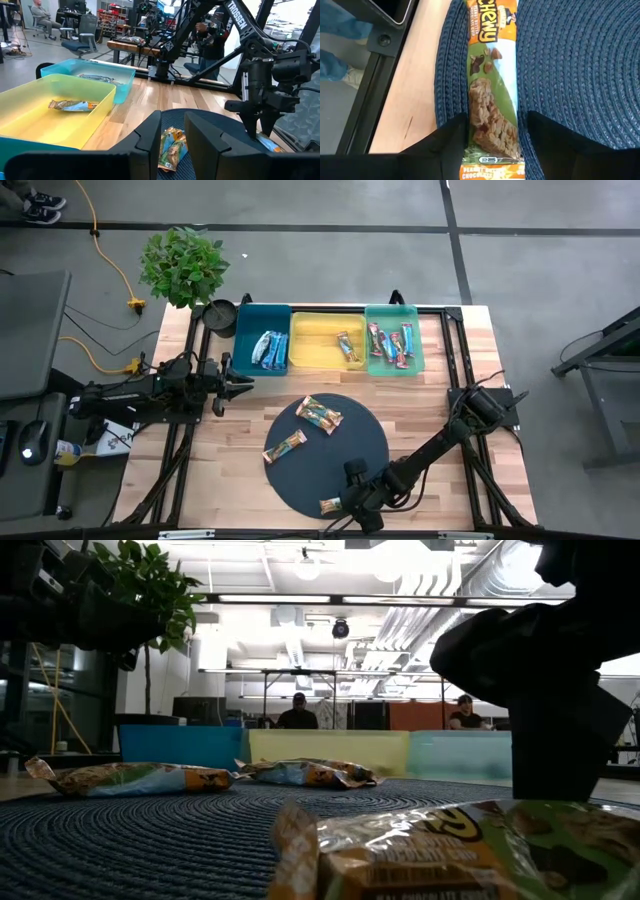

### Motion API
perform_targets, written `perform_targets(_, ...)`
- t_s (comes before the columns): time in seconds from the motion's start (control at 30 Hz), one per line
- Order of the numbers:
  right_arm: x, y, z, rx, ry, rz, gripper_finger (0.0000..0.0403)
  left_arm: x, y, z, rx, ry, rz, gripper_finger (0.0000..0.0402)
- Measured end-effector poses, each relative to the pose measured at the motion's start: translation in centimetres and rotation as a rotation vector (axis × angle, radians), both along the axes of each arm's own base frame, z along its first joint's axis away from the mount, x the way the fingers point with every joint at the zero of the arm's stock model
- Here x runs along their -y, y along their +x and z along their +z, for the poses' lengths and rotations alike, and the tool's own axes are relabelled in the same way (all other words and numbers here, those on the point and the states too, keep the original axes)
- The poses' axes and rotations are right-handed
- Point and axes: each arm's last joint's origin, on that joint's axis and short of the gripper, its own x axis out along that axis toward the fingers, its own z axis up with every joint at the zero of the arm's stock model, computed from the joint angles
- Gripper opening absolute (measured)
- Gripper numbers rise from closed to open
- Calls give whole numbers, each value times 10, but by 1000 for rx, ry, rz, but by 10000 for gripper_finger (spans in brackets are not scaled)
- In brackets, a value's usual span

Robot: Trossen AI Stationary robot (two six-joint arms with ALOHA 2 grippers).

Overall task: Pick and place Granola Bars by type
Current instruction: Put the yellow granola bar into the yellow bin

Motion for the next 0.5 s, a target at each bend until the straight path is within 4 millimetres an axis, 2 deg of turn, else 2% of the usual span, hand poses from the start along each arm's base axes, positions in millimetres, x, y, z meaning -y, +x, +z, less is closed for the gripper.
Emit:
perform_targets(0.13, 0, 0, 0, 3, 6, 1, 190, 0, 0, 0, 0, 0, 0, 82)
perform_targets(0.5, -1, 0, 0, -1, 12, 19, 106, 0, 0, 0, 0, 0, -1, 82)
